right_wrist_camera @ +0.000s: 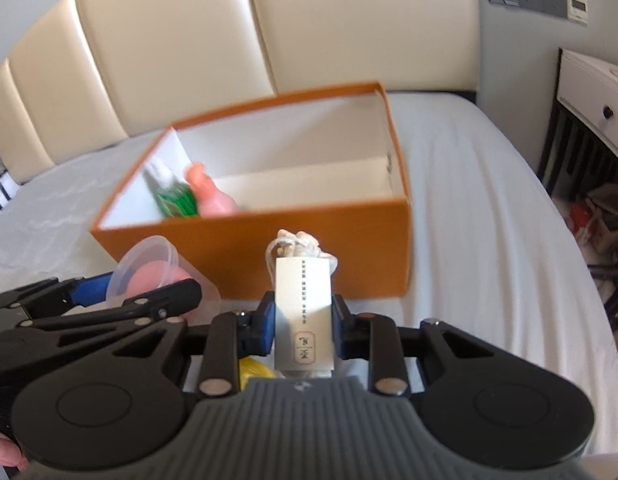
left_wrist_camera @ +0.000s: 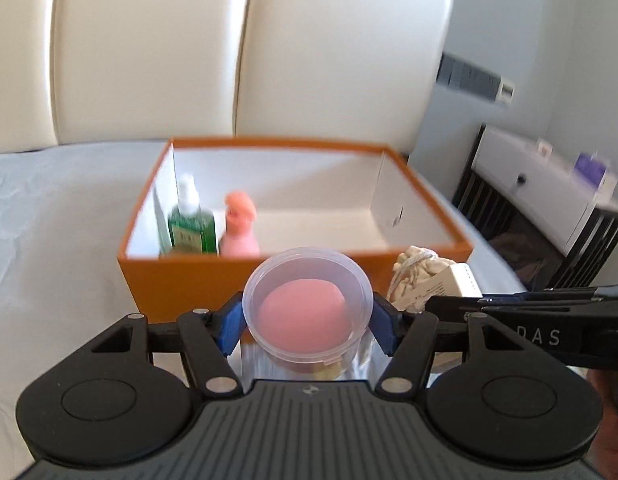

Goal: Organize rigid objects
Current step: 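Lift the tub with the left tool while the right tool lifts the pouch toward the box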

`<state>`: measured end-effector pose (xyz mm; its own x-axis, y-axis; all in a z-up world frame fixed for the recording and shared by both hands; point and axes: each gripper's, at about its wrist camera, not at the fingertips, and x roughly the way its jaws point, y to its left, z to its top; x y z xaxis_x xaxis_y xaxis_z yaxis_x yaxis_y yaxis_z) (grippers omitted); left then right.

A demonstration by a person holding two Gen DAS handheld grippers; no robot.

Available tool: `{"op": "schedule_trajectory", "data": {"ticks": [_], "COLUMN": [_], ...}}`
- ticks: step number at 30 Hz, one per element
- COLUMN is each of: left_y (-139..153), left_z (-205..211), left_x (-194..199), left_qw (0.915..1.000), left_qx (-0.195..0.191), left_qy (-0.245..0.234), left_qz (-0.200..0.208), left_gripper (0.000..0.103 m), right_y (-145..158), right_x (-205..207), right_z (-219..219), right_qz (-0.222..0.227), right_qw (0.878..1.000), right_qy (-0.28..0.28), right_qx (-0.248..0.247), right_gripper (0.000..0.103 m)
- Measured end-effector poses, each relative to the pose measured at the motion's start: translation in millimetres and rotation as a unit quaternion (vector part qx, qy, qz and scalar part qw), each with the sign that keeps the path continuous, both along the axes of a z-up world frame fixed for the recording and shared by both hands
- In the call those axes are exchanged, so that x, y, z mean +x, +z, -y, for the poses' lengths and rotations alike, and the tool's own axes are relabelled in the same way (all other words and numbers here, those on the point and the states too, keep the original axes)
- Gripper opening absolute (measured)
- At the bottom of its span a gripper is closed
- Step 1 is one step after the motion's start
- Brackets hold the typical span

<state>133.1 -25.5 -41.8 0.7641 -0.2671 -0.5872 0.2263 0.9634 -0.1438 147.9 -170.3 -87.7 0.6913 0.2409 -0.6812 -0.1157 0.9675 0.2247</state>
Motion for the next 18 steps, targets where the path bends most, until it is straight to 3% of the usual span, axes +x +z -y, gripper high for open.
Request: {"op": "schedule_trajectory", "data": {"ticks": [5,12,18], "left_y": [33,73,82], "left_z": [-16,-28,-41], "left_x": [12,46,88], "left_qw": [0.9993,0.998,0.9984], "left_qx": [-0.03,-0.027,-0.03], "left_qy": [0.001,-0.003,-0.013], "left_qz": [0.022,0.058,0.046], "left_gripper": [0.073,0.073,0.073], "right_y": [38,73,81], "right_x": [2,25,67], "right_z": [-10,-19,-19], "right_qz": [0.042,0.09,0.076], "right_qw": [0.999,0.995,0.997], "right_qy": [0.02,0.031,0.027], "right_qx": [-0.014,-0.012,0.015], "right_gripper": [0.026,0.026,0.026]}}
